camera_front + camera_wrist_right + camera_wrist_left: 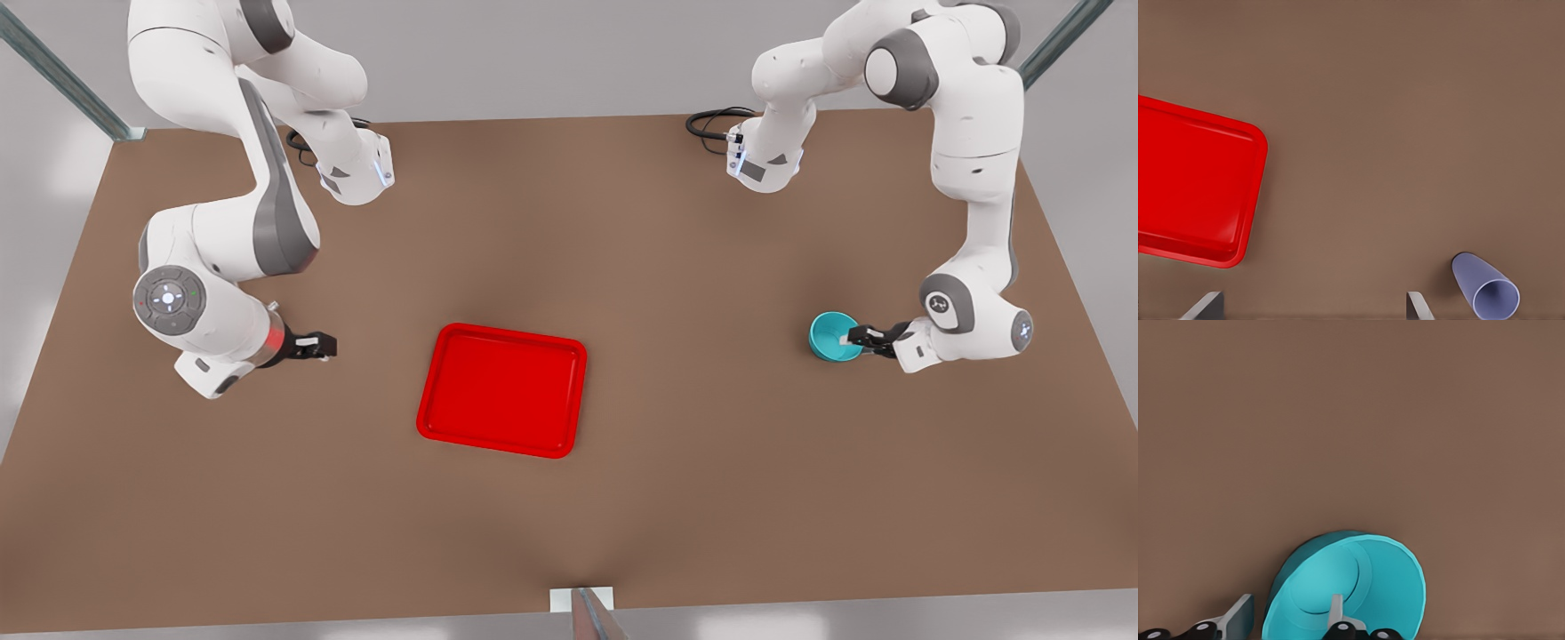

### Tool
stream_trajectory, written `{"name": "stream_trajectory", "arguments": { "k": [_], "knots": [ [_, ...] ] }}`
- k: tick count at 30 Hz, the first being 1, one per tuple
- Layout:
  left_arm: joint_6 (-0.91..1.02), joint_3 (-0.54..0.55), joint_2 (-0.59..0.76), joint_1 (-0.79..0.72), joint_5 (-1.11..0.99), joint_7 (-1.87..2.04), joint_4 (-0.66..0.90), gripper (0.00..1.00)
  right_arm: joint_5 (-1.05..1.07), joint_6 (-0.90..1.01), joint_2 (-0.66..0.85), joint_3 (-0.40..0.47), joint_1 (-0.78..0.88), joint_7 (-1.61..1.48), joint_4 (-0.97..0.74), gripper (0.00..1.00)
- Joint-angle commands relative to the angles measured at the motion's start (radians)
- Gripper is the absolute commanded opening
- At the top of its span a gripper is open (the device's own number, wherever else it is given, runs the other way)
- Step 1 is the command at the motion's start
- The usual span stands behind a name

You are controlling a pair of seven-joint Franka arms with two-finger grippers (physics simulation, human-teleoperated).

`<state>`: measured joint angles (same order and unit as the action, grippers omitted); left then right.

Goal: Place the bowl on the tray with the left arm and the cup on the tray with the right arm

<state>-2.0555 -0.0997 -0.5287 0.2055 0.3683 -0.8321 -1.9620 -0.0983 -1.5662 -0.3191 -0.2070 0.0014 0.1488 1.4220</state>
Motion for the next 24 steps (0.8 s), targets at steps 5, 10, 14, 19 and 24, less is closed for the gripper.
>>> {"name": "stream_trajectory", "arguments": {
  "k": [5, 10, 14, 19, 24],
  "knots": [
    [0.000, 0.000, -0.010, -0.009, 0.000, 0.002, 0.000, 0.27, -0.001, 0.000, 0.000, 0.000, -0.001, -0.002, 0.000, 1.00],
    [-0.008, 0.000, -0.014, -0.009, -0.017, 0.002, 0.008, 0.23, 0.000, 0.000, -0.001, 0.000, -0.006, -0.002, 0.000, 1.00],
    [-0.012, 0.000, -0.014, -0.023, -0.017, 0.014, 0.006, 0.21, 0.002, 0.000, 0.000, 0.000, -0.009, -0.002, -0.003, 1.00],
    [0.092, 0.005, 0.012, -0.069, -0.005, 0.214, 0.129, 0.21, 0.043, 0.011, 0.000, 0.000, -0.008, -0.002, 0.002, 1.00],
    [0.123, 0.005, 0.001, -0.349, 0.104, 0.726, 0.307, 0.21, 0.048, -0.026, -0.009, 0.000, 0.012, -0.057, -0.008, 1.00]
  ]
}}
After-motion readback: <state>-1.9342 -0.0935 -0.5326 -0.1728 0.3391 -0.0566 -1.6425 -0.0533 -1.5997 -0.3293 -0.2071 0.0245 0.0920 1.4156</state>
